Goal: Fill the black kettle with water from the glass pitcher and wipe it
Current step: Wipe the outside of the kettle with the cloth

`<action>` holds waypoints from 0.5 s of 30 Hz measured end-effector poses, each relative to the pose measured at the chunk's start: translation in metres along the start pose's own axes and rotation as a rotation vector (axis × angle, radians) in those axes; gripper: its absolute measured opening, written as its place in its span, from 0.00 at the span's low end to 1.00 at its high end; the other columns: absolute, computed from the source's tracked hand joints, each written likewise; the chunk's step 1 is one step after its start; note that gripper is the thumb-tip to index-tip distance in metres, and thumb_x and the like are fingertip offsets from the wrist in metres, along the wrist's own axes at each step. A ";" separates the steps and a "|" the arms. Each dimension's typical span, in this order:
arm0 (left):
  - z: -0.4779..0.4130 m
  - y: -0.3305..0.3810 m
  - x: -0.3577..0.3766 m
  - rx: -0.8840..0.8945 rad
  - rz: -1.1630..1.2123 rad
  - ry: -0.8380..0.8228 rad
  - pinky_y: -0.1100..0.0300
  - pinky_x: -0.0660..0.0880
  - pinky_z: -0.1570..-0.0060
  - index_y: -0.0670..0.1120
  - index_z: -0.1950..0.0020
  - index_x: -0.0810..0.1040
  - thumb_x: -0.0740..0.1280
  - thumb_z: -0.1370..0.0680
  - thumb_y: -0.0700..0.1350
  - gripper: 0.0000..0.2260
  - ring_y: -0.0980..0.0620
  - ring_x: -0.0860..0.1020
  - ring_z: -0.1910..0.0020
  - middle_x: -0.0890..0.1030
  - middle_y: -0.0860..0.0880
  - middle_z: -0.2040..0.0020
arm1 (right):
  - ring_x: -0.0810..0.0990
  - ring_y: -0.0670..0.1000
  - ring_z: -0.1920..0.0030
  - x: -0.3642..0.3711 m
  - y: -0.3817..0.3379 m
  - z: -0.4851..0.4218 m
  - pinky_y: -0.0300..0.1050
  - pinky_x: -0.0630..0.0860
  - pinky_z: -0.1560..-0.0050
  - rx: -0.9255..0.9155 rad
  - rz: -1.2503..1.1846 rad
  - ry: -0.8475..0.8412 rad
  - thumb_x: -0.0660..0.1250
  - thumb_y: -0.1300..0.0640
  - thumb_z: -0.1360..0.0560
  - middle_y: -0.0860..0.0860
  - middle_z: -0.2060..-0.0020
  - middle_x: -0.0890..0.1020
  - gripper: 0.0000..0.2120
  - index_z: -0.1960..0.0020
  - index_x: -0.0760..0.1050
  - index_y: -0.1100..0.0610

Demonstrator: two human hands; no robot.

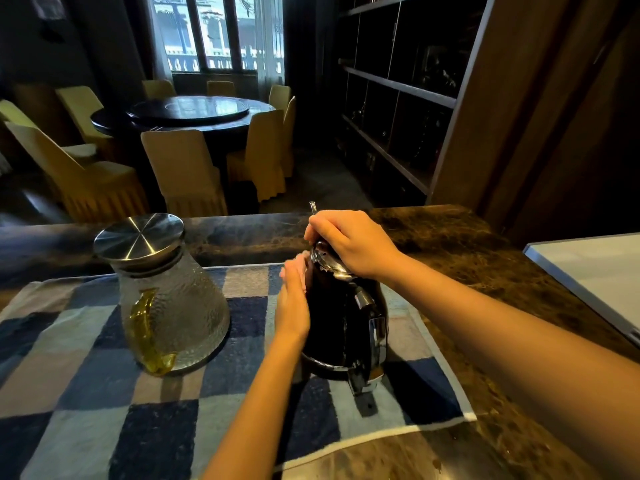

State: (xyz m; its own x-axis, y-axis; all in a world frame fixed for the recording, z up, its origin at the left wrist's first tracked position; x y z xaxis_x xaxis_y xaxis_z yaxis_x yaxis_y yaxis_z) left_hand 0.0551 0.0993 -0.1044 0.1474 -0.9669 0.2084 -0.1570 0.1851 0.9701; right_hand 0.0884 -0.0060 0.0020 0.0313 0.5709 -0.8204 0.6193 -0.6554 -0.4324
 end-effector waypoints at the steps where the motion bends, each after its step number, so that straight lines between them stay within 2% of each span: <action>1: 0.001 -0.009 -0.005 -0.030 -0.053 0.015 0.46 0.61 0.27 0.51 0.30 0.70 0.46 0.27 0.72 0.36 0.48 0.67 0.28 0.72 0.45 0.29 | 0.79 0.47 0.54 0.000 -0.001 0.000 0.53 0.77 0.53 0.003 -0.028 0.004 0.53 0.52 0.18 0.46 0.57 0.82 0.16 0.53 0.79 0.52; 4: 0.026 -0.027 -0.009 -0.104 -0.017 0.133 0.48 0.59 0.26 0.61 0.33 0.70 0.51 0.27 0.68 0.26 0.53 0.64 0.26 0.68 0.51 0.27 | 0.78 0.47 0.53 -0.002 -0.002 0.000 0.50 0.75 0.51 0.002 -0.015 -0.009 0.53 0.53 0.18 0.48 0.56 0.81 0.17 0.53 0.80 0.53; 7: 0.078 -0.018 0.010 0.005 0.009 0.187 0.48 0.54 0.24 0.64 0.30 0.62 0.52 0.24 0.61 0.22 0.52 0.59 0.24 0.62 0.52 0.23 | 0.78 0.46 0.54 -0.001 -0.001 0.000 0.51 0.75 0.50 0.019 -0.042 -0.021 0.52 0.51 0.18 0.46 0.57 0.81 0.18 0.55 0.80 0.51; 8: 0.091 -0.016 0.019 0.043 0.001 0.163 0.47 0.55 0.24 0.61 0.28 0.61 0.52 0.24 0.62 0.24 0.49 0.58 0.23 0.61 0.48 0.23 | 0.78 0.46 0.54 -0.001 0.000 0.000 0.51 0.75 0.51 0.023 -0.042 -0.019 0.52 0.51 0.18 0.45 0.57 0.81 0.18 0.56 0.80 0.51; 10: 0.095 -0.003 0.036 -0.013 0.063 0.077 0.43 0.57 0.25 0.52 0.24 0.61 0.54 0.29 0.73 0.39 0.45 0.59 0.24 0.61 0.42 0.24 | 0.79 0.46 0.54 -0.001 0.000 -0.001 0.52 0.76 0.51 0.017 -0.036 -0.014 0.52 0.50 0.18 0.45 0.57 0.82 0.19 0.56 0.80 0.51; 11: 0.086 0.001 0.040 -0.021 0.077 0.046 0.42 0.57 0.26 0.52 0.23 0.58 0.54 0.33 0.77 0.45 0.46 0.59 0.24 0.61 0.44 0.23 | 0.79 0.47 0.54 0.000 0.001 -0.001 0.52 0.76 0.52 0.012 -0.033 -0.013 0.52 0.50 0.18 0.45 0.57 0.82 0.19 0.56 0.80 0.51; 13: 0.060 0.012 0.038 0.135 0.046 0.044 0.45 0.51 0.24 0.54 0.22 0.53 0.51 0.31 0.76 0.43 0.54 0.55 0.23 0.58 0.52 0.22 | 0.79 0.48 0.55 0.001 0.001 -0.001 0.54 0.76 0.53 0.016 -0.020 -0.010 0.51 0.49 0.19 0.47 0.58 0.82 0.19 0.56 0.79 0.52; 15: 0.032 0.020 0.030 0.228 0.054 0.036 0.46 0.50 0.24 0.56 0.23 0.54 0.50 0.27 0.72 0.36 0.58 0.56 0.23 0.59 0.55 0.22 | 0.79 0.49 0.56 0.002 0.001 0.000 0.55 0.76 0.54 0.029 0.008 -0.011 0.52 0.49 0.18 0.49 0.58 0.82 0.19 0.55 0.78 0.53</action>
State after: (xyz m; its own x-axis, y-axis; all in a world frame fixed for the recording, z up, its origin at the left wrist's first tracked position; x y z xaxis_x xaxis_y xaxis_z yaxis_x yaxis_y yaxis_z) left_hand 0.0252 0.0684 -0.0824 0.1666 -0.9492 0.2671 -0.3811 0.1878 0.9053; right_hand 0.0896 -0.0053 -0.0005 0.0277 0.5603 -0.8278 0.5958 -0.6742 -0.4364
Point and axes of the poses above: each hand's wrist, its own z-axis away from the middle knuckle, its own x-axis out of the palm, y = z × x, the point moved 2 cm from there along -z, towards the middle knuckle
